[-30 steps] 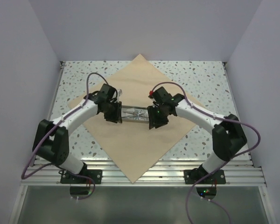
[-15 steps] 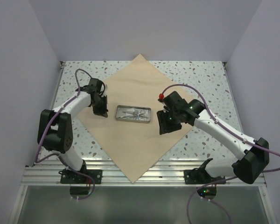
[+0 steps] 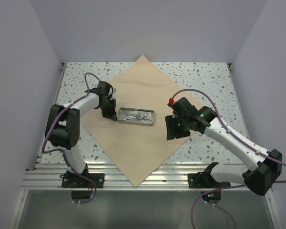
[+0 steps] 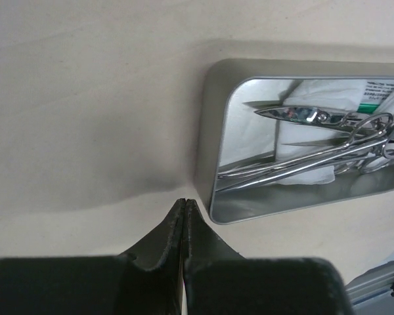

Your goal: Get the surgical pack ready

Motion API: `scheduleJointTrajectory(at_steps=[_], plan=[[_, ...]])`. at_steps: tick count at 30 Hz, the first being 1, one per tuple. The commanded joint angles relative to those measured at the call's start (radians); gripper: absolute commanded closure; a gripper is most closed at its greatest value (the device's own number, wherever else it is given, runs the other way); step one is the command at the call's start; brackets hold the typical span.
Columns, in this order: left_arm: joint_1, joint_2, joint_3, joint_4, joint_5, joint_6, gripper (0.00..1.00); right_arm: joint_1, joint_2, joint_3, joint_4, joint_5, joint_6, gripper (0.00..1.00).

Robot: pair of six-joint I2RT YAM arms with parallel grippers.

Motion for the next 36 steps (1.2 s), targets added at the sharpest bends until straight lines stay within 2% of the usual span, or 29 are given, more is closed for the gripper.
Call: scheduleJointTrajectory(at_steps=[1, 8, 13, 15, 17, 18, 19, 22, 31, 33, 36], plan=[[-0.045, -0.003, -0.003, 0.060, 0.044, -0.026, 1.00, -0.002, 0.009, 0.006, 0.018, -0.007, 0.016, 0.49], [-0.080, -0.005, 0.010, 0.060, 0.050, -0.037, 1.00, -0.003, 0.034, 0.018, 0.021, -0.010, 0.005, 0.48], [-0.071, -0.019, 0.008, 0.042, -0.004, -0.032, 1.00, -0.002, 0.037, -0.007, 0.050, -0.028, 0.011, 0.48], [-0.056, -0.023, 0.011, 0.033, -0.033, -0.029, 1.00, 0.000, 0.054, -0.019, 0.073, -0.083, -0.009, 0.43], [-0.031, -0.045, 0.013, 0.023, -0.059, -0.034, 0.90, 0.010, 0.075, -0.036, 0.090, -0.099, -0.027, 0.39], [-0.025, -0.057, 0.010, 0.019, -0.088, -0.034, 0.86, 0.020, 0.083, -0.042, 0.096, -0.107, -0.034, 0.33], [-0.007, -0.084, 0.008, 0.017, -0.102, -0.037, 0.77, 0.049, 0.090, -0.045, 0.104, -0.111, -0.047, 0.30], [0.022, -0.141, -0.003, 0.014, -0.116, -0.040, 0.69, 0.127, 0.132, -0.025, 0.103, -0.091, -0.072, 0.25], [0.032, -0.316, -0.032, -0.064, -0.055, -0.069, 0.65, 0.461, 0.345, 0.061, 0.181, -0.100, -0.150, 0.15], [0.032, -0.373, -0.056, -0.069, -0.059, -0.098, 0.64, 0.541, 0.402, 0.090, 0.204, -0.104, -0.161, 0.17], [0.038, -0.434, -0.114, -0.073, -0.107, -0.162, 0.67, 0.627, 0.494, 0.131, 0.239, -0.114, -0.172, 0.25]])
